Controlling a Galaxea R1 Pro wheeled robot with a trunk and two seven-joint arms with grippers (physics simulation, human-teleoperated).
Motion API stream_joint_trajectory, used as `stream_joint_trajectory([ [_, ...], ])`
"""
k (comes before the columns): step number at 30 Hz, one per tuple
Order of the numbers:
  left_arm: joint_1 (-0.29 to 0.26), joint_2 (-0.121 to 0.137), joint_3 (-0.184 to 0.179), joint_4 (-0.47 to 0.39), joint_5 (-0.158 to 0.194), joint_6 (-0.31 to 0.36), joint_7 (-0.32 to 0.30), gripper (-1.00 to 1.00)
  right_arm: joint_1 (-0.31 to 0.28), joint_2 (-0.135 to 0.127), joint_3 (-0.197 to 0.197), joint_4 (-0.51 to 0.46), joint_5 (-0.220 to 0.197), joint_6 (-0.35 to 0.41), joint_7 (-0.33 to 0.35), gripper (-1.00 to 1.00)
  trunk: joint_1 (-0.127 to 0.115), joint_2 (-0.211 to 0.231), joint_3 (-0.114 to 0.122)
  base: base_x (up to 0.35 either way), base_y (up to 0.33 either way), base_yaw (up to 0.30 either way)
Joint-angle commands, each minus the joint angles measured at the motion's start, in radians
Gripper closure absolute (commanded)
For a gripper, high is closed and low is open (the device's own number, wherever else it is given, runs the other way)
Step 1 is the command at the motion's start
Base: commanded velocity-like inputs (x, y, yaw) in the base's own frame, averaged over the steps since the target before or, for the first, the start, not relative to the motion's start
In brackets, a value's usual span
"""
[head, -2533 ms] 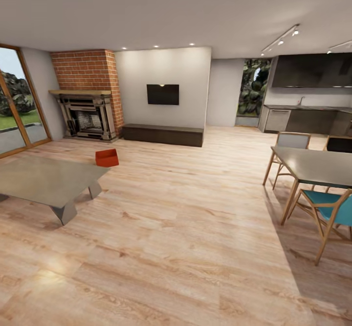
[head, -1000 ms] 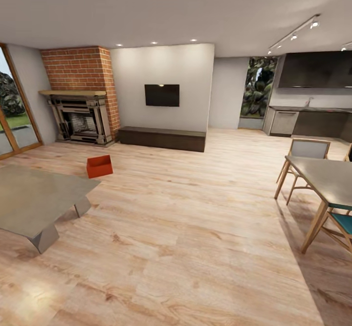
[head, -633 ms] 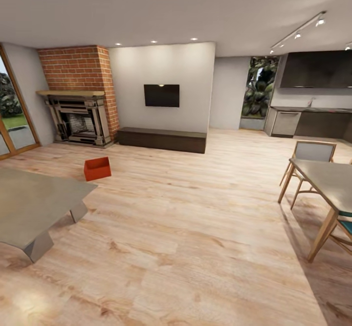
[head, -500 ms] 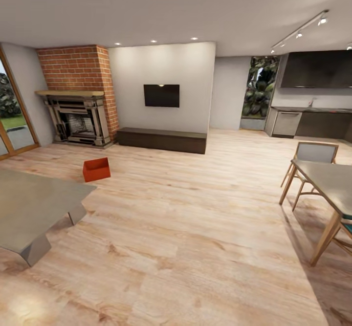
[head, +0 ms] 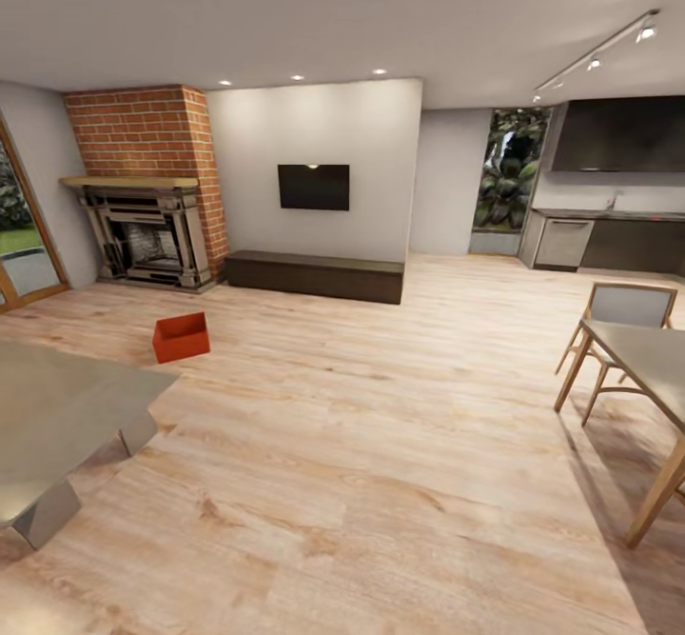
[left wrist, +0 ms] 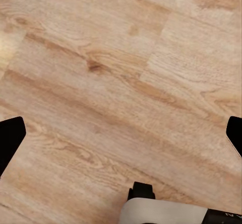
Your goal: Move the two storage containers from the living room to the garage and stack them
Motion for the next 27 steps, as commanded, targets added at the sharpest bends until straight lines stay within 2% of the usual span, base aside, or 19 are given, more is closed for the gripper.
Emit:
stream_joint_trajectory([
  [1,-0.002,0.0,0.006,0.005,0.001,-0.007,-0.001,-1.0,-0.003,0.0,0.005,0.005,-0.003,-0.008,0.0,-1.0,0.001,-0.002,-0.002,0.325,0.0,0.0],
  [27,-0.002,-0.003,0.006,0.005,0.001,-0.007,0.0,-1.0,-0.003,0.0,0.005,0.005,-0.003,-0.008,0.0,-1.0,0.001,-0.002,-0.002,0.326,-0.01,0.01],
])
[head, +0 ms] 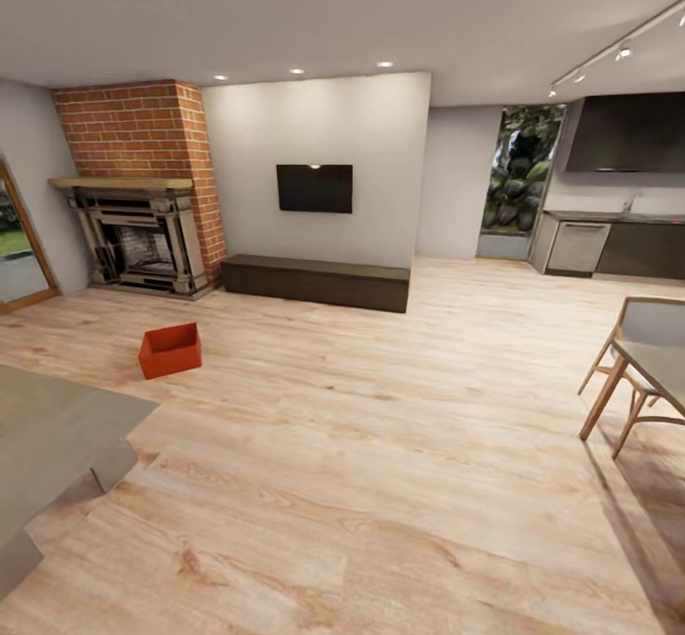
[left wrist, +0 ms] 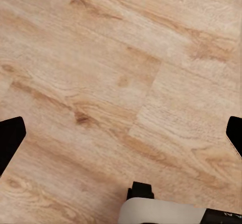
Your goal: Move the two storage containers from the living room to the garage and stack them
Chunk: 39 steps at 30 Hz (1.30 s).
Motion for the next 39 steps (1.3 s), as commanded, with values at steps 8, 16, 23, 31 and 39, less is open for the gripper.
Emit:
stream_joint_trajectory([
  [8,-0.002,0.0,0.006,0.005,0.002,-0.007,0.0,-1.0,-0.002,0.0,0.005,0.004,-0.003,-0.007,0.0,-1.0,0.001,-0.002,-0.002,0.327,-0.109,0.256],
  [16,-0.002,0.0,0.006,0.005,0.002,-0.007,0.0,-1.0,-0.002,0.0,0.005,0.004,-0.003,-0.007,0.0,-1.0,0.001,-0.002,-0.002,0.316,-0.177,0.213],
  [23,-0.002,0.0,0.006,0.005,0.002,-0.007,0.0,-1.0,-0.002,0.0,0.005,0.004,-0.003,-0.007,0.0,-1.0,0.001,-0.002,-0.002,0.301,-0.204,0.016],
  [31,-0.002,0.0,0.006,0.005,0.002,-0.007,0.0,-1.0,-0.002,0.0,0.005,0.004,-0.003,-0.007,0.0,-1.0,0.001,-0.002,-0.002,0.298,-0.197,0.166],
  [39,-0.002,0.0,0.006,0.005,0.002,-0.007,0.001,-1.0,-0.002,0.005,0.005,0.004,-0.002,-0.007,0.0,-1.0,0.001,-0.002,-0.002,0.303,-0.147,0.25],
])
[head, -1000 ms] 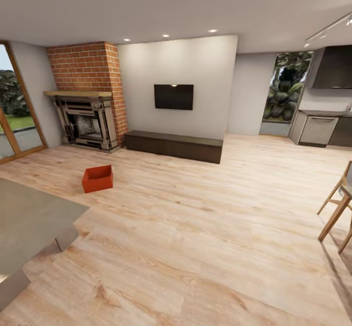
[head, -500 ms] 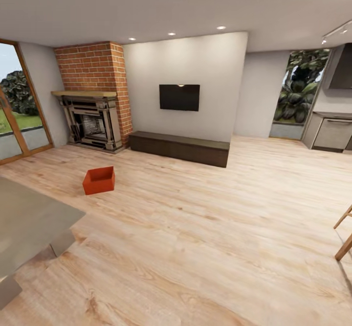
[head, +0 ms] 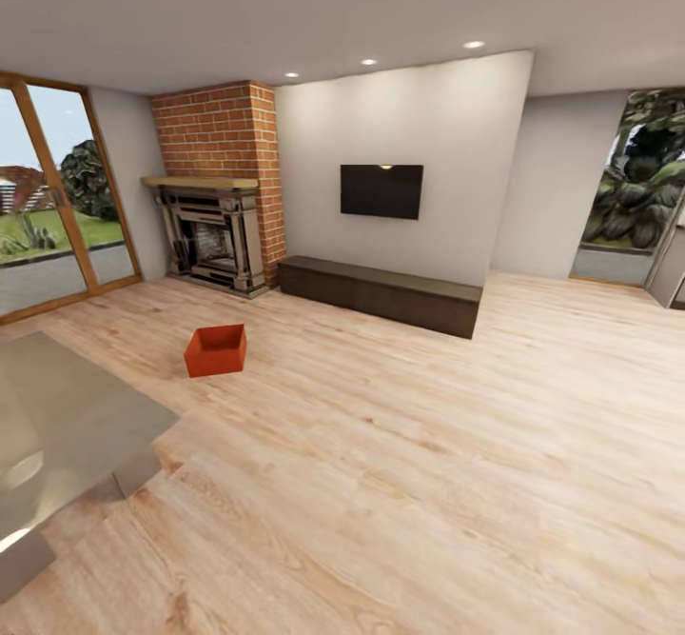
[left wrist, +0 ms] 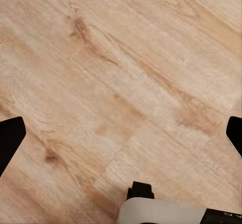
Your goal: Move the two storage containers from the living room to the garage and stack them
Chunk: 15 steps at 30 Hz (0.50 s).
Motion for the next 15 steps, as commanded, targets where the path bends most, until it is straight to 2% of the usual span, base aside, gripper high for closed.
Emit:
stream_joint_trajectory([
  [1,-0.002,0.0,0.005,0.005,0.002,-0.007,-0.001,-1.0,-0.002,0.001,0.005,0.004,-0.003,-0.007,0.0,-1.0,0.001,-0.002,-0.002,0.305,-0.154,0.251],
  [15,-0.002,-0.001,0.005,0.005,0.002,-0.006,0.0,-1.0,-0.002,0.003,0.005,0.004,-0.002,-0.007,0.0,-1.0,0.001,-0.002,-0.002,0.305,-0.173,0.235],
])
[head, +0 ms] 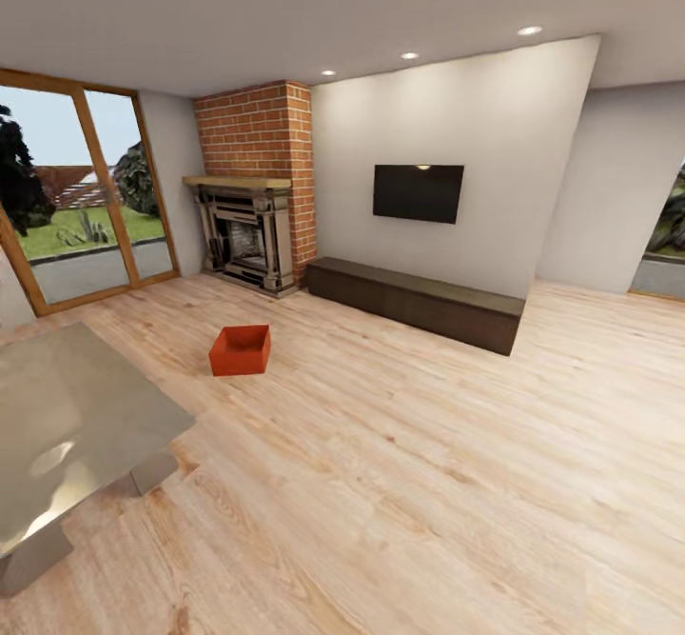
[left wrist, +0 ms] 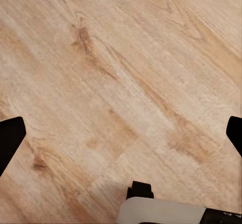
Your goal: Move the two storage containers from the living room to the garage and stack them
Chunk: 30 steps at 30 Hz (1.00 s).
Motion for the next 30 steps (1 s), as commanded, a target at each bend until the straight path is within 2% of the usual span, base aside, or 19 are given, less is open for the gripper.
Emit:
stream_joint_trajectory([
  [1,-0.002,0.0,0.005,0.005,0.002,-0.007,-0.001,-1.0,-0.002,0.0,0.005,0.004,-0.003,-0.007,0.0,-1.0,0.001,-0.002,-0.002,0.305,-0.192,0.08],
  [24,-0.002,0.0,0.005,0.005,0.002,-0.007,0.0,-1.0,-0.001,0.0,0.005,0.004,-0.002,-0.007,0.0,-1.0,0.001,-0.002,-0.002,0.302,-0.201,0.007],
  [30,-0.002,0.0,0.005,0.005,0.002,-0.007,0.0,-1.0,-0.002,0.0,0.005,0.004,-0.002,-0.007,0.0,-1.0,0.001,-0.002,-0.002,0.299,-0.205,0.161],
])
